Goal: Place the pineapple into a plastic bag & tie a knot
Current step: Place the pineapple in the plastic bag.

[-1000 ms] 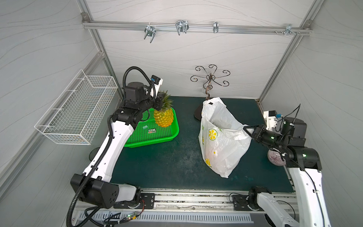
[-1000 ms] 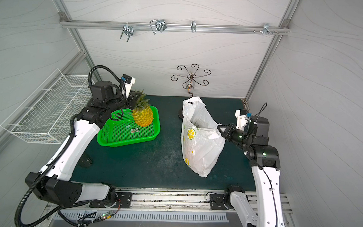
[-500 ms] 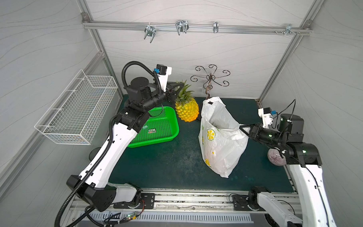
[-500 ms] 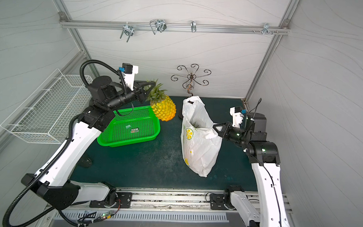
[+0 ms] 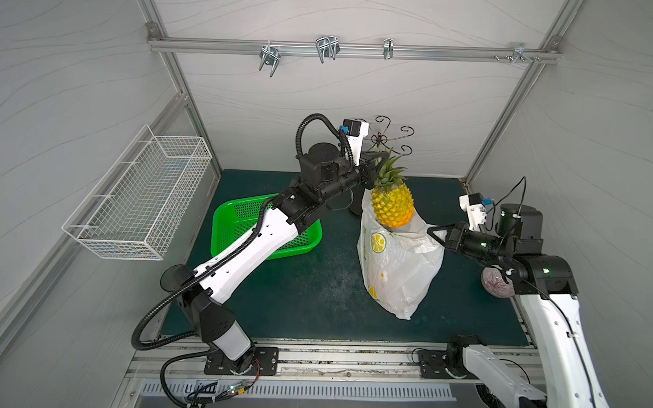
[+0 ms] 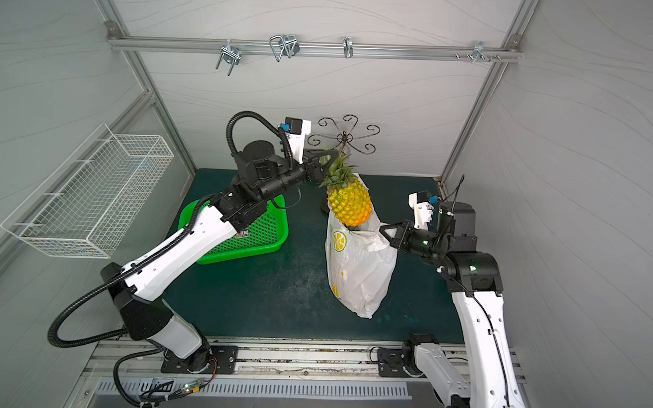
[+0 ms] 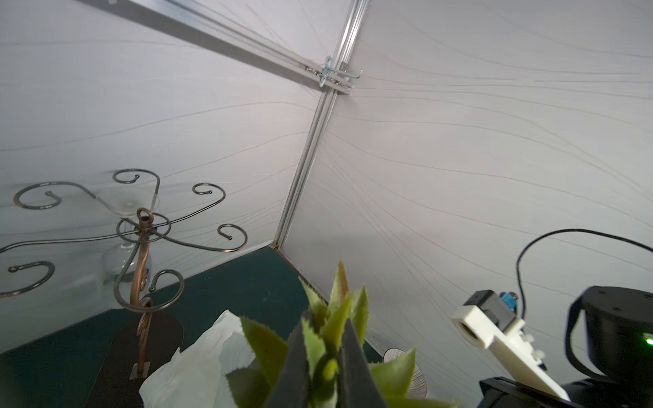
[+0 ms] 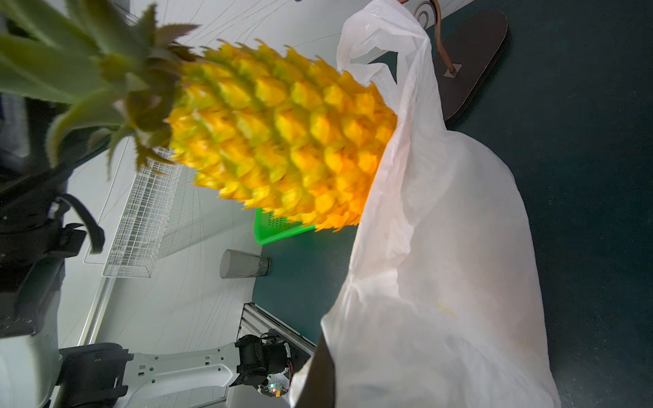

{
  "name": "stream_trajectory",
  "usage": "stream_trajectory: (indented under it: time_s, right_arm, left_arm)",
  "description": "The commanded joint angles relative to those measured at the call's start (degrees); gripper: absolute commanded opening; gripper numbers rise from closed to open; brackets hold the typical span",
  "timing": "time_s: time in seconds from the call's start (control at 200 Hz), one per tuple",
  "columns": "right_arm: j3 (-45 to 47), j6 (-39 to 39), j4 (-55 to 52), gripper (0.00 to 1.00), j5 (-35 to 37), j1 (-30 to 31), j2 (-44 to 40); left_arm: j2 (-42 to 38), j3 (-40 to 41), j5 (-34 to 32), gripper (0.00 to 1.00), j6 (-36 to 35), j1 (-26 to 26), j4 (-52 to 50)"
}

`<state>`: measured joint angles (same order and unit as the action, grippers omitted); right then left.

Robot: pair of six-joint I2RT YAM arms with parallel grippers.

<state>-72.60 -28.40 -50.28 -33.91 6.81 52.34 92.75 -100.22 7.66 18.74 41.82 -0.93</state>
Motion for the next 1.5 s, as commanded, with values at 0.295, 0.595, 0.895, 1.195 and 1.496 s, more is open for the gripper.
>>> stream_trajectory:
  time_s: [0.295, 0.595, 0.895, 1.195, 1.496]
  right_arm:
    - [-2.4, 2.0, -1.7, 0.0, -1.4, 0.5, 1.1]
    - [-2.9, 1.6, -1.0, 0.0, -1.2, 0.5, 1.6]
    - [-2.0, 1.4, -0.8, 0.0, -2.5, 0.6, 1.0]
    - [-0.8, 0.3, 1.0, 0.0, -5.6, 1.7, 0.4]
    - [-2.5, 0.9, -0.6, 0.0, -1.4, 1.9, 0.5]
  left_arm:
    - [1.0, -0.9, -7.1, 0.0, 14.7, 3.9, 9.8]
    - [-0.5, 5.3, -10.1, 0.0, 24.7, 7.0, 9.3]
    - [-0.2, 3.8, -8.7, 0.0, 27.3, 6.1, 6.4]
    - [7.7, -4.1, -10.9, 0.0, 32.9, 4.2, 14.9]
    - [4.3, 6.6, -7.9, 0.0, 38.5, 5.9, 9.5]
